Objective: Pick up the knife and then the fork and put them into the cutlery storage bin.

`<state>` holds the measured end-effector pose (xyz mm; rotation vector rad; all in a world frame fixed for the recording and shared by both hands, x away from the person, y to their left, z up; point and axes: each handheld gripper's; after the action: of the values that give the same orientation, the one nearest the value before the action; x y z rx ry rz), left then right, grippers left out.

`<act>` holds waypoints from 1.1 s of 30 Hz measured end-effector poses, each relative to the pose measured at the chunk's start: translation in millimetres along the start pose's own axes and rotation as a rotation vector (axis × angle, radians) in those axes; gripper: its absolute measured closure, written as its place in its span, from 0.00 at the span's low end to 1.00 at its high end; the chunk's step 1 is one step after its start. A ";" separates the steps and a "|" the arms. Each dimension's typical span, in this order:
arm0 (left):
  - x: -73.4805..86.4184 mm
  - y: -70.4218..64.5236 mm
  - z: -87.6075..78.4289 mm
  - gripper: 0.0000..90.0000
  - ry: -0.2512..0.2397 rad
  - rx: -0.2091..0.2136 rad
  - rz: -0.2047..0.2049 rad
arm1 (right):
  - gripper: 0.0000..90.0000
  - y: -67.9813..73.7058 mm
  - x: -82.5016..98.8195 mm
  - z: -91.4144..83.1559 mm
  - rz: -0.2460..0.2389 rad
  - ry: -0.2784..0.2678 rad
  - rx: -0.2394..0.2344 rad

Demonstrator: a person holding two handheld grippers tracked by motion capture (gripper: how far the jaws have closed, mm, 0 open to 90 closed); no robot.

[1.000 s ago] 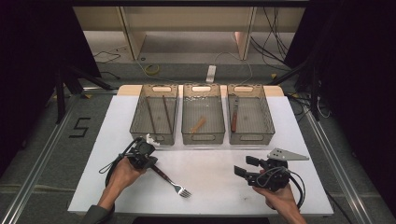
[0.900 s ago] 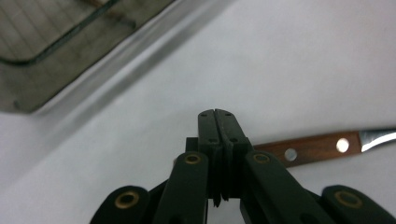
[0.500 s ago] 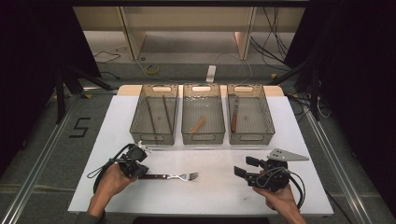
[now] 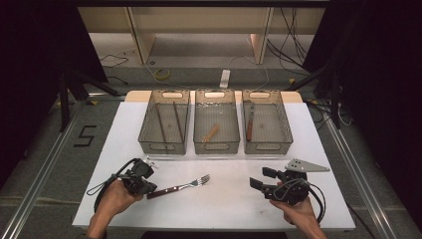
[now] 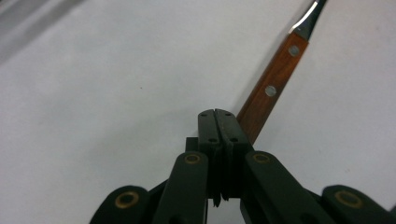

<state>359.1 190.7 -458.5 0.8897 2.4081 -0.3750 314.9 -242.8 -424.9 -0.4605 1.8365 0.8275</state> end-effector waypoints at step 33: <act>-11.8 -18.5 9.9 0.53 0.084 0.074 0.153 | 0.33 0.2 0.6 1.7 0.007 0.007 -0.014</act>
<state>358.2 166.6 -458.5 1.1361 2.3952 -0.3767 315.6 -241.4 -425.7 -0.4664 1.8406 0.8452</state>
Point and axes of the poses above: each handheld gripper's, and its own axes: z roughly forward along the jaws, x roughly out of its underside, y roughly to its left, and after that the axes turned 14 degrees about -y, right-handed
